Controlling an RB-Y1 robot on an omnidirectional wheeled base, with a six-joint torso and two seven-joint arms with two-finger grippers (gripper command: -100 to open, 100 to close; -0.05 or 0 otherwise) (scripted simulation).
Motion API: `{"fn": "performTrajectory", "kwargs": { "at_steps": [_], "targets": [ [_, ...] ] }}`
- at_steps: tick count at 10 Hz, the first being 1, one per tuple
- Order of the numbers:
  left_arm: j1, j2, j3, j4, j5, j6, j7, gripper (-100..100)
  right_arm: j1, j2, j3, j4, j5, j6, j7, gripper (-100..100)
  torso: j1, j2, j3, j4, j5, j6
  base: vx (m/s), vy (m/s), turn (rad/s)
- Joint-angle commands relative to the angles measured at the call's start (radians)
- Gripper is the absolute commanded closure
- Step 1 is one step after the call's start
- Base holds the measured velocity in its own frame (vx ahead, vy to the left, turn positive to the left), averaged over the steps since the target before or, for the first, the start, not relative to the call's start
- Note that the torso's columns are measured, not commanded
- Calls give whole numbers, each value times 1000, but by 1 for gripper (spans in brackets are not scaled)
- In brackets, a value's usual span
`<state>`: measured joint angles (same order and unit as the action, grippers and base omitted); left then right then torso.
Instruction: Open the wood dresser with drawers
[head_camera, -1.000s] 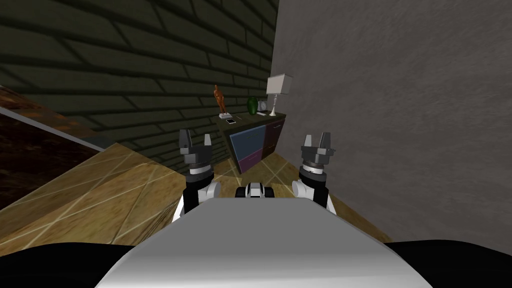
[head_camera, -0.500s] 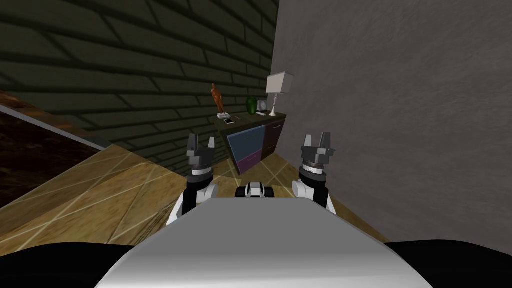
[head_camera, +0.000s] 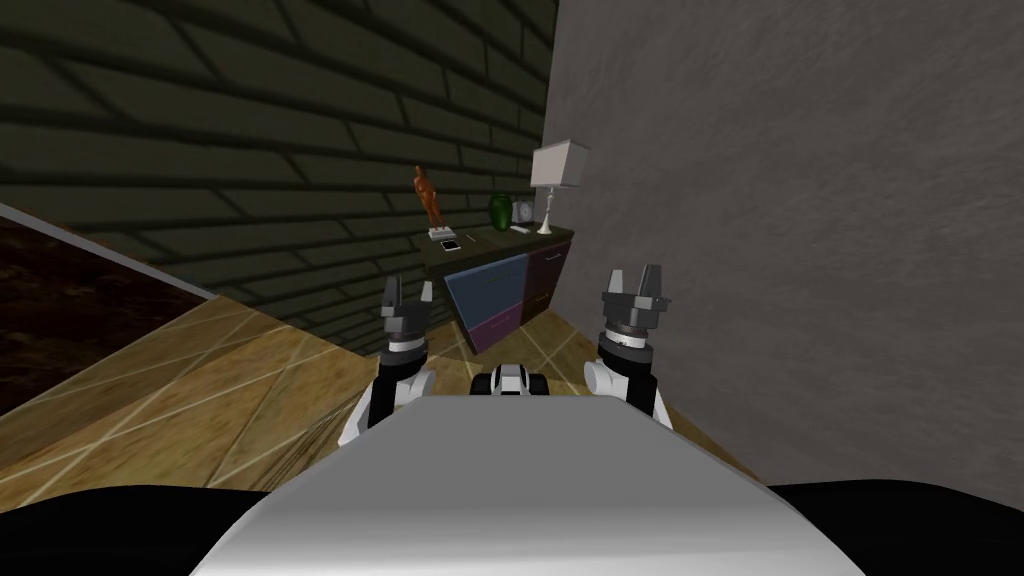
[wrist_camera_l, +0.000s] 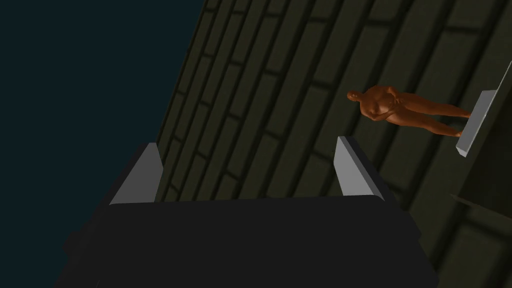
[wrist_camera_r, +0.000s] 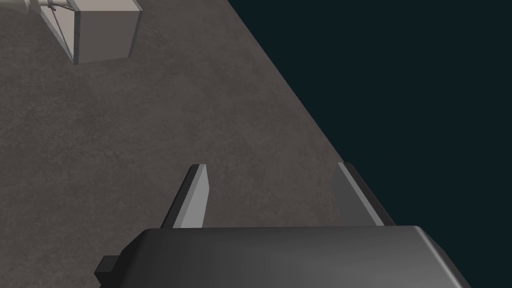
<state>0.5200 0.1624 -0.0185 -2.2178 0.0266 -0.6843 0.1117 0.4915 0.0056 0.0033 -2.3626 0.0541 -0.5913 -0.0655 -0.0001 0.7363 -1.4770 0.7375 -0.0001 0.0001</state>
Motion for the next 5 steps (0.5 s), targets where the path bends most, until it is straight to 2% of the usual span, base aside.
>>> {"fn": "performTrajectory", "kwargs": {
  "at_steps": [1,5],
  "targets": [
    [-5,6,6,77,33,-51,28,-100,0,0,0,0,0,0,0,0,-1,1,0,0,0,0,135,-130,55],
    [-12,4,21,196,91,-127,77,-100,0,0,0,0,0,0,0,0,1,2,1,0,0,0,134,-128,54]
  ]
}}
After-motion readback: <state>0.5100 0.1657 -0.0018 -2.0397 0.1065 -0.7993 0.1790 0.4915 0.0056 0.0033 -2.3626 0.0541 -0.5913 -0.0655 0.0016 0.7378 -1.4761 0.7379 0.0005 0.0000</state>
